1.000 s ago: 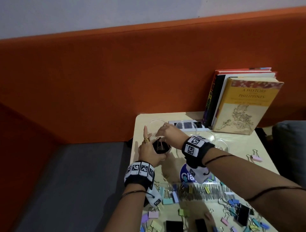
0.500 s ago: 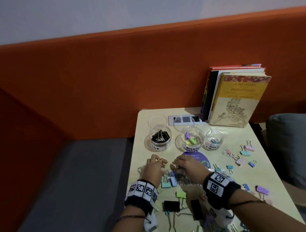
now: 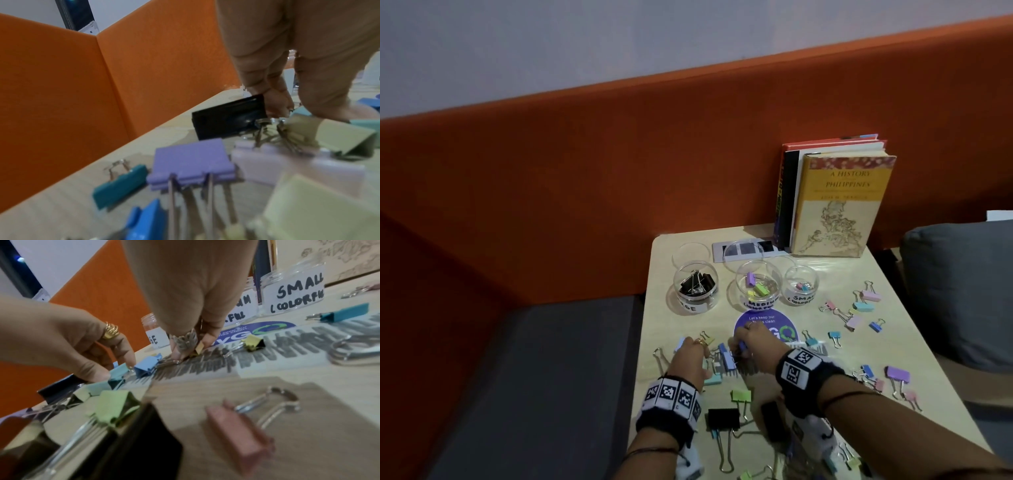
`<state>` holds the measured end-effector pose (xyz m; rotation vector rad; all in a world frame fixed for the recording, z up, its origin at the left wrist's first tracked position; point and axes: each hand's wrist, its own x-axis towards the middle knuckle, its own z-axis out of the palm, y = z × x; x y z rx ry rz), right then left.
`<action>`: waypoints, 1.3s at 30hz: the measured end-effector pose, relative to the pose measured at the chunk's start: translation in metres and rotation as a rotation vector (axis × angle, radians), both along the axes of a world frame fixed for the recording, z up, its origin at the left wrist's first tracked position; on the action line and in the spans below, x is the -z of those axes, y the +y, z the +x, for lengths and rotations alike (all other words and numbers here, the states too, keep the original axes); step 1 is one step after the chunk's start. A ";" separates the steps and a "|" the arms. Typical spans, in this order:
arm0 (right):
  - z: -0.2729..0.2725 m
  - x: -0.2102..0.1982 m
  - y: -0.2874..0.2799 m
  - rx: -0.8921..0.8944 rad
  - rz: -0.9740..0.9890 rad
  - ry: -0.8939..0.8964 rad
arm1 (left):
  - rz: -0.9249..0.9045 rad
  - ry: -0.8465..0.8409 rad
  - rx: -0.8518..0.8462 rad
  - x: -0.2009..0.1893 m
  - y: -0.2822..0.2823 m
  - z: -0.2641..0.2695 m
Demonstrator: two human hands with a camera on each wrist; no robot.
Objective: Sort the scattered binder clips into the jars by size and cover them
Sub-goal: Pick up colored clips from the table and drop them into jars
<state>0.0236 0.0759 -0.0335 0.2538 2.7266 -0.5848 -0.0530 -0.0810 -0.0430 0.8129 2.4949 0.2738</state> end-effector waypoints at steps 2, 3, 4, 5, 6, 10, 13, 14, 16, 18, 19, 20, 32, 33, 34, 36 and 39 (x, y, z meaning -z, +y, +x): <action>0.001 -0.001 0.005 0.042 -0.075 0.014 | 0.023 -0.026 -0.028 -0.001 0.001 0.001; 0.002 0.000 0.008 0.067 -0.102 0.038 | 0.038 -0.029 -0.039 -0.001 0.001 0.001; 0.003 0.001 0.011 0.097 -0.125 0.071 | 0.054 -0.027 -0.042 -0.002 0.003 0.001; 0.005 0.003 0.014 0.126 -0.148 0.099 | 0.070 -0.033 -0.054 -0.004 0.004 0.002; 0.006 0.004 0.017 0.159 -0.173 0.130 | 0.095 -0.032 -0.066 -0.007 0.006 0.003; 0.016 0.001 0.026 0.288 -0.237 0.281 | 0.285 -0.020 -0.097 -0.025 0.016 0.007; 0.030 -0.013 0.039 0.381 -0.241 0.464 | 0.425 0.056 0.005 -0.044 0.038 0.007; 0.034 -0.018 0.047 0.423 -0.221 0.520 | 0.449 0.081 0.048 -0.051 0.049 0.005; 0.039 -0.025 0.066 0.547 -0.143 0.639 | 0.503 0.101 0.115 -0.061 0.075 0.001; 0.040 -0.028 0.090 0.639 -0.034 0.678 | 0.518 0.099 0.153 -0.065 0.102 -0.005; 0.038 -0.028 0.100 0.656 -0.002 0.656 | 0.509 0.101 0.158 -0.066 0.113 -0.009; 0.035 -0.027 0.109 0.657 0.016 0.619 | 0.489 0.100 0.162 -0.066 0.125 -0.014; 0.033 -0.036 0.116 0.423 -0.024 0.478 | 0.253 0.129 0.203 -0.056 0.108 -0.030; 0.036 -0.034 0.108 0.396 -0.053 0.480 | 0.272 0.102 0.183 -0.053 0.095 -0.028; 0.039 -0.031 0.099 0.362 -0.085 0.456 | 0.283 0.066 0.160 -0.051 0.083 -0.025; 0.045 -0.024 0.080 0.284 -0.138 0.330 | 0.286 -0.023 0.101 -0.043 0.059 -0.019; 0.050 -0.006 0.057 0.181 -0.152 0.152 | 0.249 -0.171 0.018 -0.028 0.032 -0.009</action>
